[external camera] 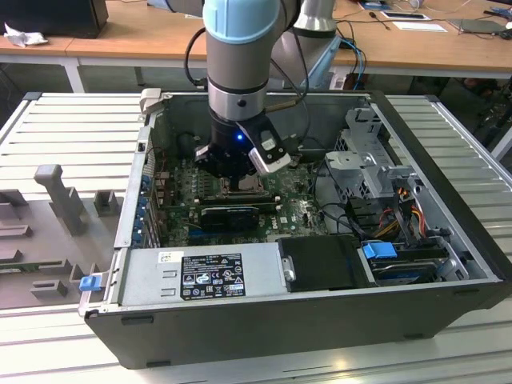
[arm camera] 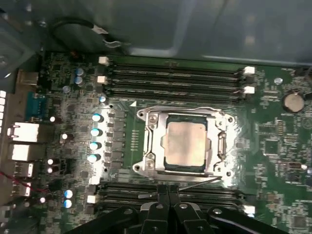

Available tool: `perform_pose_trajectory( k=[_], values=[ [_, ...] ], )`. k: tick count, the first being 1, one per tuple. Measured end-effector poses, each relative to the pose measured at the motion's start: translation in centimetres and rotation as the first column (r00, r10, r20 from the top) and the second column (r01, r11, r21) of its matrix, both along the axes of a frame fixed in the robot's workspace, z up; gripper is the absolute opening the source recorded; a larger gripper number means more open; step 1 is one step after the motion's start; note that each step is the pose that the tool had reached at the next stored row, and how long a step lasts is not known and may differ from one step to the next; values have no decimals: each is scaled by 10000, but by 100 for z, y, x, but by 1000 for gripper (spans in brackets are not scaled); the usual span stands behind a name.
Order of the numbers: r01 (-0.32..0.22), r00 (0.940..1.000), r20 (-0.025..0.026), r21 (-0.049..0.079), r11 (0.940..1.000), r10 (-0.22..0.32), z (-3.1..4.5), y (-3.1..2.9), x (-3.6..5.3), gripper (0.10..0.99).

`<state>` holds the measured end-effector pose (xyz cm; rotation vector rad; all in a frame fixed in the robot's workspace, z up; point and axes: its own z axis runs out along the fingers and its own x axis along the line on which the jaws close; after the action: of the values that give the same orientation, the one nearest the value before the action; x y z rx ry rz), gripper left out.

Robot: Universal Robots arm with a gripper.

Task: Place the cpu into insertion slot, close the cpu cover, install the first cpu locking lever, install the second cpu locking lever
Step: 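Install the second cpu locking lever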

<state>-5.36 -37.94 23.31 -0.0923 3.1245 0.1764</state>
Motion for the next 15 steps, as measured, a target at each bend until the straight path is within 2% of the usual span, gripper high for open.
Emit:
perform_pose_trajectory(
  k=[5, 7, 10, 12, 14, 15],
  values=[
    [-2, 10000, -2, -1, 10000, 2, -102, -1, -35, 106],
    [-2, 10000, -2, 0, 10000, 2, -173, -1, -44, 106],
    [-2, 10000, -3, 26, 10000, 2, -213, -2, -66, 106],
    [-3, 10000, -3, 173, 9999, 3, -219, -7, -77, 106],
    [-2, 10000, -2, 398, 9992, 2, -228, -31, -100, 106],
    [-1, 10000, -1, 536, 9986, 1, -233, -62, -117, 106]
  ],
)
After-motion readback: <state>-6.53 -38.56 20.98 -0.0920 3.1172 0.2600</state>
